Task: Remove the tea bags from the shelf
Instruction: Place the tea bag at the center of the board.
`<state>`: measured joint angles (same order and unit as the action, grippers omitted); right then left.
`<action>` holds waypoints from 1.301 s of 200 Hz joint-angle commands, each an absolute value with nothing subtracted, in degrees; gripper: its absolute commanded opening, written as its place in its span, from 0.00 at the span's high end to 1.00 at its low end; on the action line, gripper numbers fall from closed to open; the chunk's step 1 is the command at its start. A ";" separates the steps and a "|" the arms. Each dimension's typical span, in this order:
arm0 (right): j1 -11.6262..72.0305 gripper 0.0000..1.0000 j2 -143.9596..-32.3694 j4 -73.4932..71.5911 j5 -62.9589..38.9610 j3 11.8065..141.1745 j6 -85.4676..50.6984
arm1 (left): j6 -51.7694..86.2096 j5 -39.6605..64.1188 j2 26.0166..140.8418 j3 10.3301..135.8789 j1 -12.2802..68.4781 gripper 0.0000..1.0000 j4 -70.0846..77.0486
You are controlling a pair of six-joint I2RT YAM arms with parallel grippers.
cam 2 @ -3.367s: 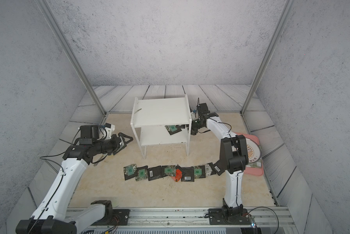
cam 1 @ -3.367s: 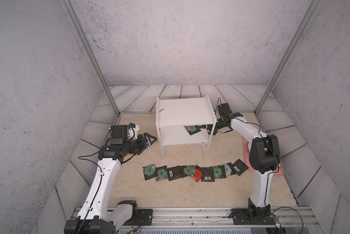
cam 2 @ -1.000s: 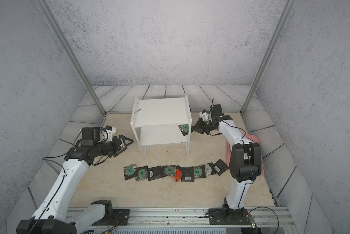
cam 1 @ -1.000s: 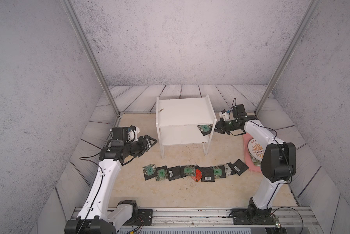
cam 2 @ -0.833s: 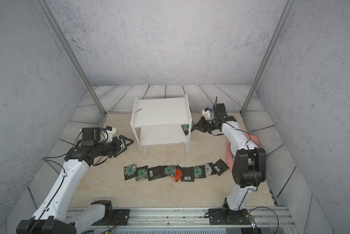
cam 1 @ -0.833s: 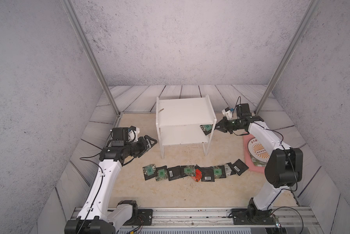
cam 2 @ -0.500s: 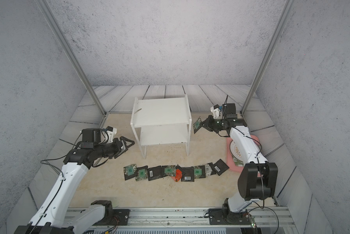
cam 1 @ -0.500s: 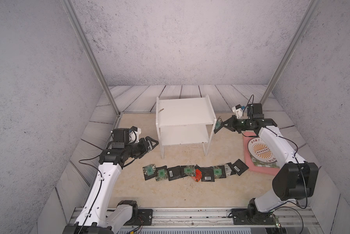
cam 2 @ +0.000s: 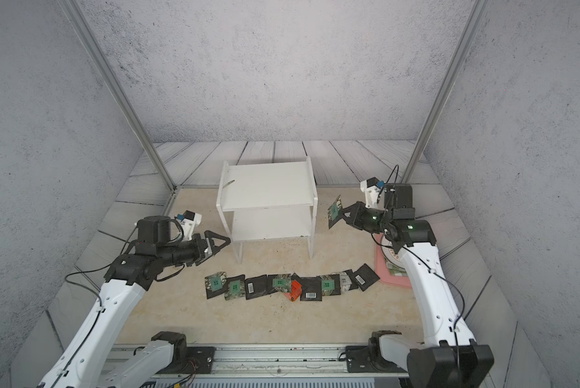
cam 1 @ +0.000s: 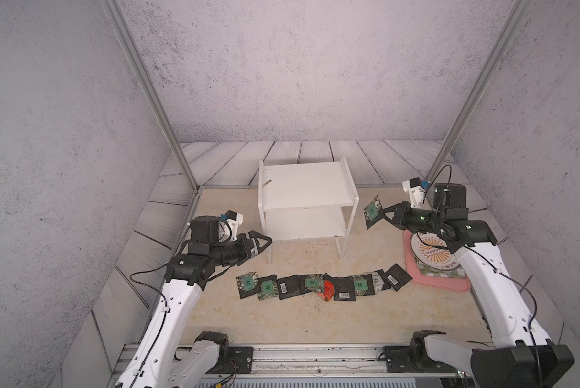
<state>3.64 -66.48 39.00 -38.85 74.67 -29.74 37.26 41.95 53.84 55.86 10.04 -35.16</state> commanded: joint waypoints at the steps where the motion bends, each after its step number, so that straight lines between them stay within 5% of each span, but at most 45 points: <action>1: 4.98 1.00 -62.63 41.86 -44.18 73.80 -27.85 | 38.54 43.57 52.39 55.35 12.94 0.22 -31.13; 184: 32.20 1.00 -65.39 25.95 -56.96 72.10 -32.25 | 46.23 47.77 56.77 55.11 28.39 0.13 -10.21; 223: 32.66 1.00 -66.01 23.71 -56.49 71.39 -33.31 | 46.94 49.31 57.15 55.26 30.97 0.22 -6.44; 260: 32.68 1.00 -66.51 22.94 -55.74 71.53 -33.40 | 47.28 49.33 56.06 54.27 31.29 0.46 -5.40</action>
